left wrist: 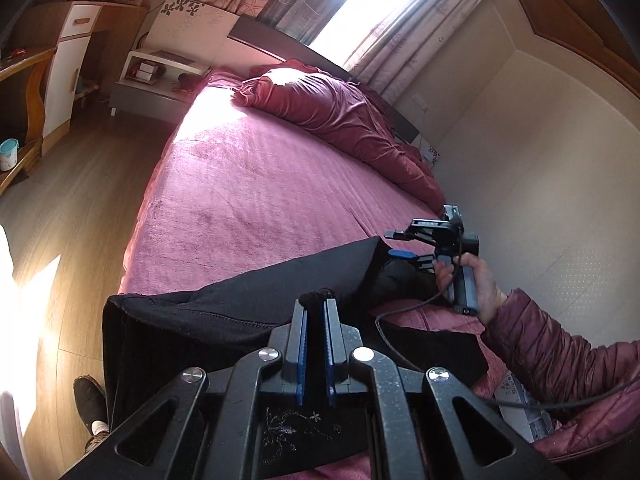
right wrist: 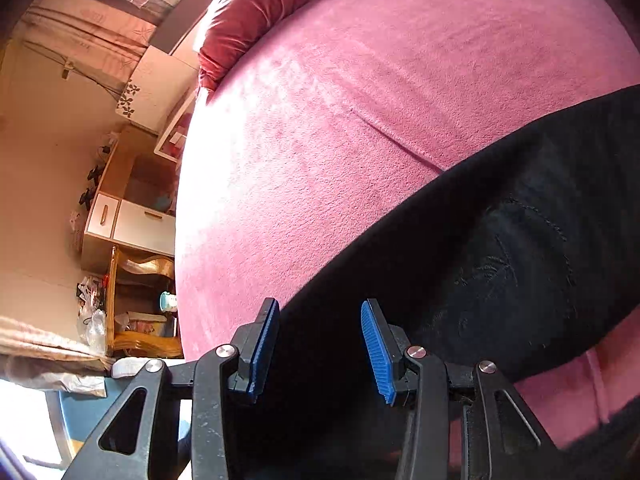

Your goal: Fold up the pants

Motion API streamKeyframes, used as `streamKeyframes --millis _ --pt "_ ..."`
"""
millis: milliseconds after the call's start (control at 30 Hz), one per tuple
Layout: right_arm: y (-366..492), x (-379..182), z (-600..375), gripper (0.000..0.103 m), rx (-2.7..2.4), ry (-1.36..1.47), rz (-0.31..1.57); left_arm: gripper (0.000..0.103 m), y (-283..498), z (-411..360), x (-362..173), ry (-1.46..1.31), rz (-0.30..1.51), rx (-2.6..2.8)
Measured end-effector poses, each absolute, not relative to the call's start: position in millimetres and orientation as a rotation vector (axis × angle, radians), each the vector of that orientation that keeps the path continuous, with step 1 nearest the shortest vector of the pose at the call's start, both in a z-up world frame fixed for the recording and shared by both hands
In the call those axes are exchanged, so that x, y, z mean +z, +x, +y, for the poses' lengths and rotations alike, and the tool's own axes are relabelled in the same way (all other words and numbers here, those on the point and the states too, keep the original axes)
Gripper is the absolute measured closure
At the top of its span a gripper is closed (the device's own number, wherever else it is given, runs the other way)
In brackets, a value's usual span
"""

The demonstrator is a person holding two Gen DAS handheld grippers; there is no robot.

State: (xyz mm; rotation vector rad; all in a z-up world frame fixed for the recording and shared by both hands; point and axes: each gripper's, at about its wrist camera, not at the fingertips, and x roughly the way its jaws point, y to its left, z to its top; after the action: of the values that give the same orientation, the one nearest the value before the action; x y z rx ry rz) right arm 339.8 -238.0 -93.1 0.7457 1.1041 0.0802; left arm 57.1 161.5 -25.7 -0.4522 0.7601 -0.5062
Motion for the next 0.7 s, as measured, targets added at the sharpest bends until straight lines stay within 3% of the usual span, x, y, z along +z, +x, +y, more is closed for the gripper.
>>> streamKeyframes --millis 133,267,300,433,700 --pt "364 -105 -250 0.059 0.009 0.742 1.144 0.096 50 162 -27 -0.429 0.773 -0.519" --pt "364 -109 -253 0.091 -0.018 0.639 1.185 0.096 51 166 -29 -0.429 0.79 -0.512" --pt "360 -108 -251 0.094 -0.004 0.617 1.183 0.096 54 170 -30 -0.444 0.791 -0.502" --pt "335 -99 -259 0.095 0.044 0.595 1.149 0.096 92 191 -31 -0.466 0.801 -0.389" --pt "284 -27 -273 0.095 0.193 0.652 0.953 0.096 216 230 -8 -0.446 0.786 -0.245"
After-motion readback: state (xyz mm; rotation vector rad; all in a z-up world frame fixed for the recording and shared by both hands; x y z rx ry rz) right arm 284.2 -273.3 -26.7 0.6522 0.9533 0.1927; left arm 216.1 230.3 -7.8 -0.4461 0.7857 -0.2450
